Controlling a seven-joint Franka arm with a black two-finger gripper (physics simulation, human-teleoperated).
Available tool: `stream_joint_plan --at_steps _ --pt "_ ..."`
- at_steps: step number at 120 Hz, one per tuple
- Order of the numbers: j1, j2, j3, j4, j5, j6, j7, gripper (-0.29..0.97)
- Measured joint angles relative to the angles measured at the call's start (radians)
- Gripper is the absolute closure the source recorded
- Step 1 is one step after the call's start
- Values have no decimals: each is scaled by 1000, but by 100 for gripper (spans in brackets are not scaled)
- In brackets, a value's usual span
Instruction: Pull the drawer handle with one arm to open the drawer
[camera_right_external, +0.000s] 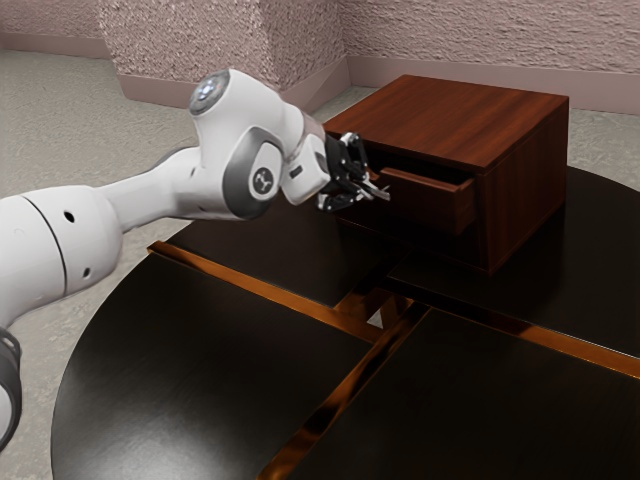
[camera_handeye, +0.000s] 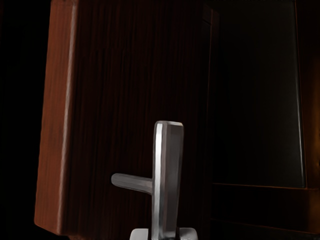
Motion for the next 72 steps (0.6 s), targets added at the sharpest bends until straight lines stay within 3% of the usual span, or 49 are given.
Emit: stream_joint_plan --at_steps 72 --pt "8 -37 8 -40 -3 -2 -3 73"
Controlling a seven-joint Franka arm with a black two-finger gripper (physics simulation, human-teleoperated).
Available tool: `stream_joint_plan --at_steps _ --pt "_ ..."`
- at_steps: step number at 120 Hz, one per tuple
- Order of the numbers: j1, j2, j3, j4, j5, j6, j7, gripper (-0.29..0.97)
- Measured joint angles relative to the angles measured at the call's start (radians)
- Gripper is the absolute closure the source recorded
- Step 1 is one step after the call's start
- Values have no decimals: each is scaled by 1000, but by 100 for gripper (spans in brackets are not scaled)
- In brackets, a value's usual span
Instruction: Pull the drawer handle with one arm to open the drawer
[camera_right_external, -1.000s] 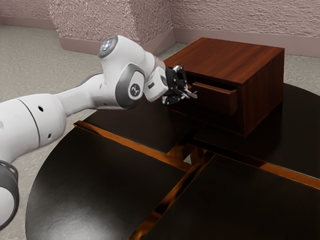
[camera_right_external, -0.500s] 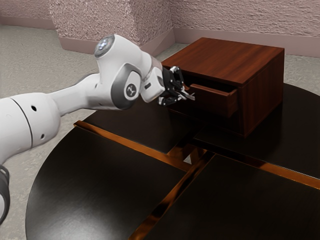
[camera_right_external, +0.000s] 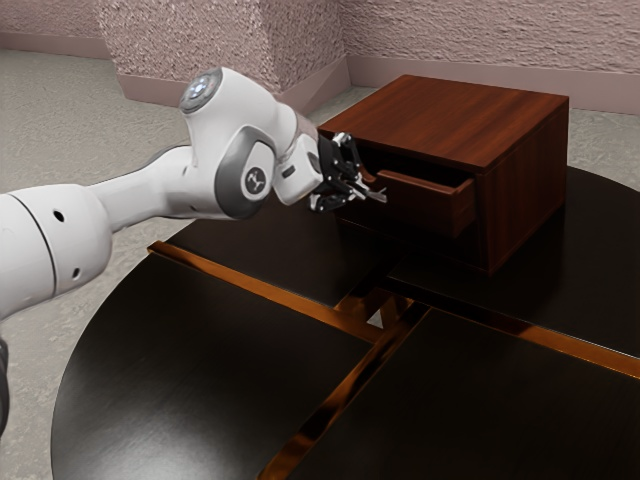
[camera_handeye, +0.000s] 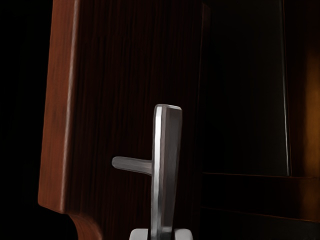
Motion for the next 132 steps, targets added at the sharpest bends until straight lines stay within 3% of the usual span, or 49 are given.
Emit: stream_joint_plan --at_steps 132 --pt "27 -114 21 -145 0 0 -18 72"
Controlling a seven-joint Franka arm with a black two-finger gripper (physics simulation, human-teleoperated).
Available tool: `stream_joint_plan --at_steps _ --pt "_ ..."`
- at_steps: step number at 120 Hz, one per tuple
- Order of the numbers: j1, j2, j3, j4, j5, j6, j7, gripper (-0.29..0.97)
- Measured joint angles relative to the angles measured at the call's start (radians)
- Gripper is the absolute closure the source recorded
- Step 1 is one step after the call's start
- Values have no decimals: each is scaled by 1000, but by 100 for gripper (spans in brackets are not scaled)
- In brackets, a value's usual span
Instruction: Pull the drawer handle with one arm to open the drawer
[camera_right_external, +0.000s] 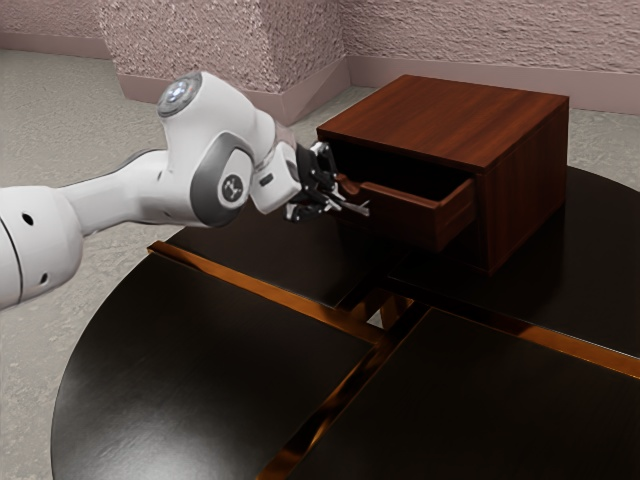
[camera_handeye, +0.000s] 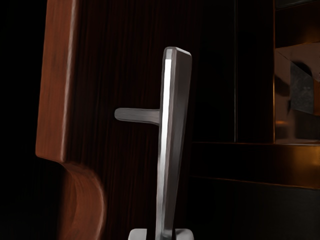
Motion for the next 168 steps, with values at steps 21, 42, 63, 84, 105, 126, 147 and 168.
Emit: stream_joint_plan --at_steps 21,42,63,84,105,126,147,168 --pt "0 -10 -1 -12 1 0 -1 72" --pt "0 -39 -4 -44 0 -5 -2 72" --pt "4 -57 -4 -64 0 -10 -3 72" --pt "7 -76 -4 -79 0 -21 -3 71" --pt "10 -94 -4 -96 1 -30 -4 71" --pt "14 -119 -3 -121 1 -35 -5 71" --pt "13 -154 -2 -133 -2 -52 -7 71" --pt "-15 -252 34 -139 -20 -115 -5 65"
